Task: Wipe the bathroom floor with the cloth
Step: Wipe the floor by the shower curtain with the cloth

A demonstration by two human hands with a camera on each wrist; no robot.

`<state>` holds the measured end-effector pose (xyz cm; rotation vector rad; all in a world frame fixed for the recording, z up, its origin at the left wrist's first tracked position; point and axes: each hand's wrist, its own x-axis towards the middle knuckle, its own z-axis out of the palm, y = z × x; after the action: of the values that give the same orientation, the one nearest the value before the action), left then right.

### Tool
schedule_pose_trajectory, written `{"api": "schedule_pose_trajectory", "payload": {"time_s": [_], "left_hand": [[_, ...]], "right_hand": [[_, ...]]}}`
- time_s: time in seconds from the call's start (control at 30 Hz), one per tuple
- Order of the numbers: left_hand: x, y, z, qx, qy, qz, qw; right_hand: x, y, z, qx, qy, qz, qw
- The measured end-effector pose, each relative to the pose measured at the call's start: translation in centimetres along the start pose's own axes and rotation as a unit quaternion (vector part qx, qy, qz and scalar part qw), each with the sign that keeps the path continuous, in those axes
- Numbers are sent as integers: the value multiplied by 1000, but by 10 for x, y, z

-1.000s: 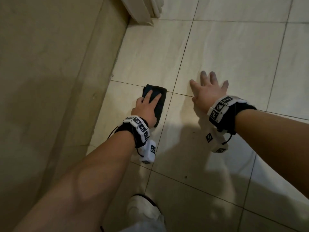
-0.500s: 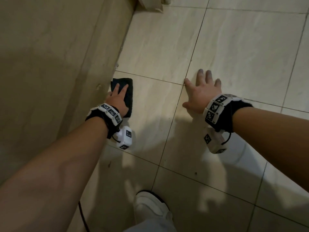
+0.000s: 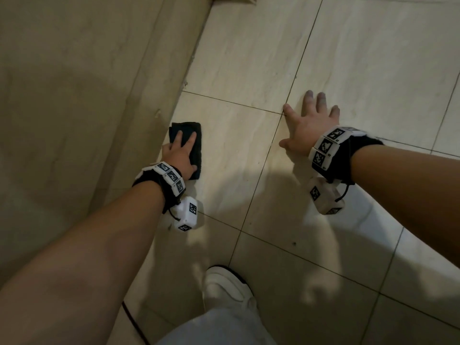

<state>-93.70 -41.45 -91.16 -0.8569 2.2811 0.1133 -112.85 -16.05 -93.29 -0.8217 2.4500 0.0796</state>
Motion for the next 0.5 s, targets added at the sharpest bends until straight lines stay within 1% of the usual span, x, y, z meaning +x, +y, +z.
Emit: {"api": "schedule_pose_trajectory", "payload": {"time_s": [0.07, 0.17, 0.37, 0.5], "left_hand": [[-9, 12, 5, -9, 2, 16, 1000], [-20, 32, 13, -4, 5, 43, 999], [-44, 85, 21, 34, 28, 108, 993], [-58, 113, 26, 60, 45, 140, 987]], "right_hand": [[-1, 1, -1, 1, 9, -4, 1000], [-2, 5, -3, 0, 2, -10, 1000], [-3, 14, -7, -8, -16, -33, 999], [-4, 20, -6, -10, -9, -49, 999]]}}
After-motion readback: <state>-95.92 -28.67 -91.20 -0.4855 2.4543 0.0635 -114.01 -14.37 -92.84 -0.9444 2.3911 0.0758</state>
